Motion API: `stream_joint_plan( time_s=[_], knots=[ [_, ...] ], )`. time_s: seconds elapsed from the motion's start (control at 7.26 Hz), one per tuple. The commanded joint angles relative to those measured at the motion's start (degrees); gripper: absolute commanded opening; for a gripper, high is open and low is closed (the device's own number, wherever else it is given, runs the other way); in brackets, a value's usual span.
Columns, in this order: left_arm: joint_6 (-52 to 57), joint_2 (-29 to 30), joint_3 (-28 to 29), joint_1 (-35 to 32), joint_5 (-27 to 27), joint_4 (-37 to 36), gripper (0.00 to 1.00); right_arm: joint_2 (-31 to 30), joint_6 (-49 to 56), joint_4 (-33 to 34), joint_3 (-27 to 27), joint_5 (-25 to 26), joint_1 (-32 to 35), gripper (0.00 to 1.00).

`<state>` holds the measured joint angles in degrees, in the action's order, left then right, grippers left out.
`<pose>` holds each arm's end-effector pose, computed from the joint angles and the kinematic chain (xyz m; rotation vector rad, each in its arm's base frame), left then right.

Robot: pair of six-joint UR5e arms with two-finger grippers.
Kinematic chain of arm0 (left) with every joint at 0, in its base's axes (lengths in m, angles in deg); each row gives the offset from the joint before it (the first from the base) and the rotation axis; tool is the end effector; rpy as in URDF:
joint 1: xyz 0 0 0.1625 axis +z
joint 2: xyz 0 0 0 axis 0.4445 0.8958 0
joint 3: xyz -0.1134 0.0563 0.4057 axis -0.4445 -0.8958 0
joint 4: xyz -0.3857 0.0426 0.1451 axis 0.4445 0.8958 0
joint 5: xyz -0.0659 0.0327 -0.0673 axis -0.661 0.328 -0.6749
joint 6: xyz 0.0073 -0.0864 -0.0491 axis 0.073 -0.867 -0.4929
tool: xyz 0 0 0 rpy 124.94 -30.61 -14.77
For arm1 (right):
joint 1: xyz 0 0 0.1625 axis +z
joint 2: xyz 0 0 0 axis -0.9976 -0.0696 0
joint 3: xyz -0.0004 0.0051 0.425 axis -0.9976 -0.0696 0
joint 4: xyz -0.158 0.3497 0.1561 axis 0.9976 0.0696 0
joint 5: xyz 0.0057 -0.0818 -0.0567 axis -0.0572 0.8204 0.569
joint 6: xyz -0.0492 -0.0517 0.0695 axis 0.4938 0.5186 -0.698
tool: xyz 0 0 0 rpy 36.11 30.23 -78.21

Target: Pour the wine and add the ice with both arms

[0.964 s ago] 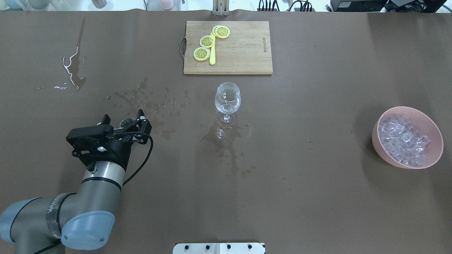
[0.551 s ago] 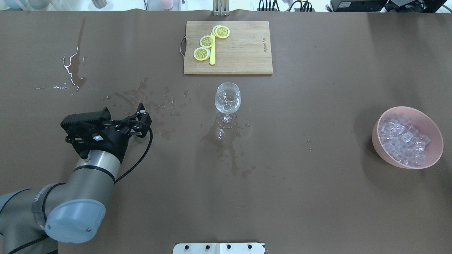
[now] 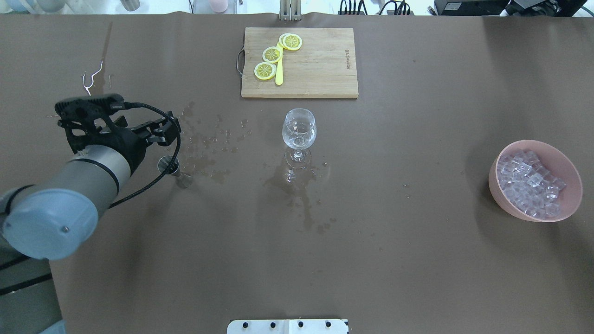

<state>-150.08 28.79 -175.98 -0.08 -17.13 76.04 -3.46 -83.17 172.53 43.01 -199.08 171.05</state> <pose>0.3471 -0.3789 0.2545 0.8163 0.7599 -0.4560 0.0153 -0.4702 0.5182 0.1539 -0.8966 -0.1583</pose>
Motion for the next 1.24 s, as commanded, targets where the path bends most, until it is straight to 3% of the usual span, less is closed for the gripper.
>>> stream_joint_plan(
  time_s=[0.0, 0.28, 0.41, 1.1],
  knots=[
    [4.53, -0.04, -0.14, -7.08, -10.98, -0.28, 0.97, -3.98, -5.52, -9.61, 2.48, -0.87, -6.78, 0.99],
    [7.88, -0.13, -0.06, -15.40, -25.08, -0.37, 0.97, -6.79, -17.30, -20.41, 2.49, 4.29, -13.82, 0.99],
    [9.20, -0.56, 0.21, -17.45, -27.42, -0.37, 0.97, -7.07, -18.22, -23.16, 2.49, 5.97, -16.11, 0.99],
    [9.83, -0.56, 0.65, -17.82, -27.62, -0.37, 0.97, -6.55, -21.04, -23.19, 2.14, 17.41, -28.16, 0.95]
  ],
)
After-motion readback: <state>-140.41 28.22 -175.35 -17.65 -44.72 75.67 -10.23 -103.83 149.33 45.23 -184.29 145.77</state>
